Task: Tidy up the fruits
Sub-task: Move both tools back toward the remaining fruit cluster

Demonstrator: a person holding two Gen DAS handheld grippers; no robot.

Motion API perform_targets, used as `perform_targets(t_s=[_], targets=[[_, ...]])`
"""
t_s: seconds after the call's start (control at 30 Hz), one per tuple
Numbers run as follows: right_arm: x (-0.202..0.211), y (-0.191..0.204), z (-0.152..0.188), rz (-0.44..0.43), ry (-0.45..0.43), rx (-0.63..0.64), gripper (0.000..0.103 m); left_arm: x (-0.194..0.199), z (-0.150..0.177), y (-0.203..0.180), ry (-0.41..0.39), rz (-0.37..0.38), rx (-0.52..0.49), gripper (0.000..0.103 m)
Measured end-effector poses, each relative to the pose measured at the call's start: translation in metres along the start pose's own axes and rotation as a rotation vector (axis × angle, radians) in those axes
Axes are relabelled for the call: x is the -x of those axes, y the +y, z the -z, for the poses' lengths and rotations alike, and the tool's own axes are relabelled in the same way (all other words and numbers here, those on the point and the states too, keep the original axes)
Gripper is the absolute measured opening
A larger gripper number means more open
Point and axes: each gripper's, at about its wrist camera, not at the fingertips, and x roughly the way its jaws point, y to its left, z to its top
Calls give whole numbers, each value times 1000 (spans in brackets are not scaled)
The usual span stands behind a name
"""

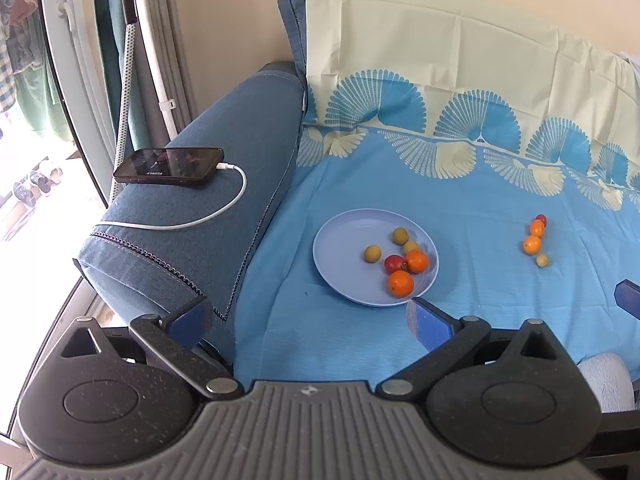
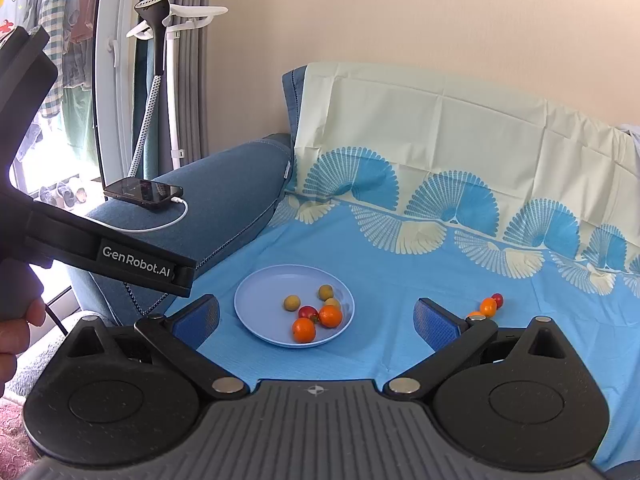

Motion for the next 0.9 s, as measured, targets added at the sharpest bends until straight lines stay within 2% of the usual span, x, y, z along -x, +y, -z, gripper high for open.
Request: perform_targets(t_s=[0.67, 0.9], targets=[[-26, -6, 9, -15, 82, -37, 102, -36, 4, -5, 92, -3, -21, 103], [-47, -27, 18, 28, 126, -98, 102, -61, -2, -20, 125, -4, -58, 103]])
